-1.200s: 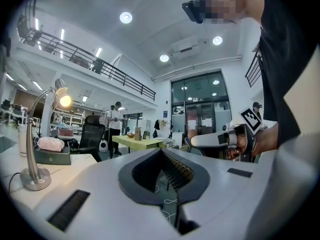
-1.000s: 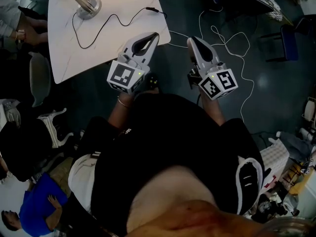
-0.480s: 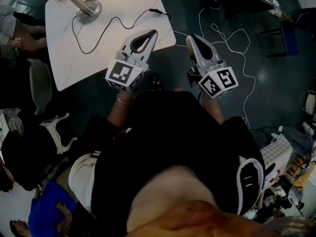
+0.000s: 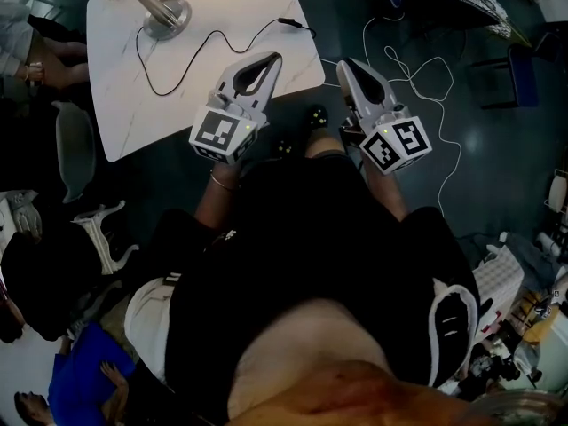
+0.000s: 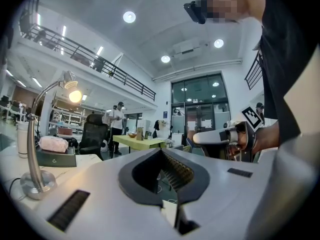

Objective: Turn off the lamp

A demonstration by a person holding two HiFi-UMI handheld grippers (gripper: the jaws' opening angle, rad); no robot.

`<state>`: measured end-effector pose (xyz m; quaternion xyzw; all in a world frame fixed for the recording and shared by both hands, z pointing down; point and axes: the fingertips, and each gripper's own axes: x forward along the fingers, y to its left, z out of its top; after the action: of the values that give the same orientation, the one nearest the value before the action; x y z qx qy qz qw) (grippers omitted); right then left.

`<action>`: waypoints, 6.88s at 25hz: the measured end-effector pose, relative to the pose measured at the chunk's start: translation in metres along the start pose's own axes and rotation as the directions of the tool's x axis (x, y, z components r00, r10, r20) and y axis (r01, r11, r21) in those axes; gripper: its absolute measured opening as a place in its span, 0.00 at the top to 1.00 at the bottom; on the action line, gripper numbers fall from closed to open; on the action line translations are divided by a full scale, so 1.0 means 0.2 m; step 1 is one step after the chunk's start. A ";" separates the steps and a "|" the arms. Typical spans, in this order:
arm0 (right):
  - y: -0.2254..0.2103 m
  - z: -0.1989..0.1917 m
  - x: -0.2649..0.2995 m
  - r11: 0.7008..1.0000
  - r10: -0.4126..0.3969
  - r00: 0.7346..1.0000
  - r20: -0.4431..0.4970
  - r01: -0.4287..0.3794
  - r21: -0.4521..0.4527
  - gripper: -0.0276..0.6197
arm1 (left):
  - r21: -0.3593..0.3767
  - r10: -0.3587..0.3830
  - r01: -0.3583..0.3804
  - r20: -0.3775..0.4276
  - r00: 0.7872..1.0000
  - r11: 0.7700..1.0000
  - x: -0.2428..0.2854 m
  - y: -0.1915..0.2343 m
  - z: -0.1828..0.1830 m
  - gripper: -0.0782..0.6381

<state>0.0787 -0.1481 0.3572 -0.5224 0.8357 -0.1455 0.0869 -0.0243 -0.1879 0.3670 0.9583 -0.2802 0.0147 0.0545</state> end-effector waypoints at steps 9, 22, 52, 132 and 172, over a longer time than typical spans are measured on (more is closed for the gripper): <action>-0.02 0.01 0.10 0.999 0.044 0.999 -0.016 -0.044 -0.004 0.96 | 0.003 0.033 -0.033 -0.004 0.999 0.999 0.02 0.07 -0.02 0.88; -0.17 0.02 0.23 0.998 0.059 0.997 -0.040 -0.060 -0.011 0.96 | 0.015 0.051 -0.050 -0.005 0.999 0.999 0.12 0.16 -0.04 0.88; -0.27 -0.24 0.50 0.986 0.144 0.951 -0.275 -0.162 -0.046 0.87 | -0.071 0.016 -0.026 -0.138 0.990 0.997 0.38 0.30 -0.27 0.88; -0.51 -0.86 0.83 0.876 0.193 0.707 -0.681 -0.437 -0.206 0.75 | -0.186 0.061 -0.128 -0.332 0.941 0.974 0.55 0.47 -0.67 0.88; -0.54 -0.93 0.87 0.846 0.178 0.685 -0.706 -0.473 -0.245 0.81 | -0.203 0.090 -0.171 -0.357 0.930 0.964 0.53 0.49 -0.73 0.88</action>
<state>0.0384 -0.3197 0.5700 -0.2818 0.9030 -0.1237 -0.2998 0.0118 -0.3096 0.5282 0.9071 -0.3295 0.1530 0.2125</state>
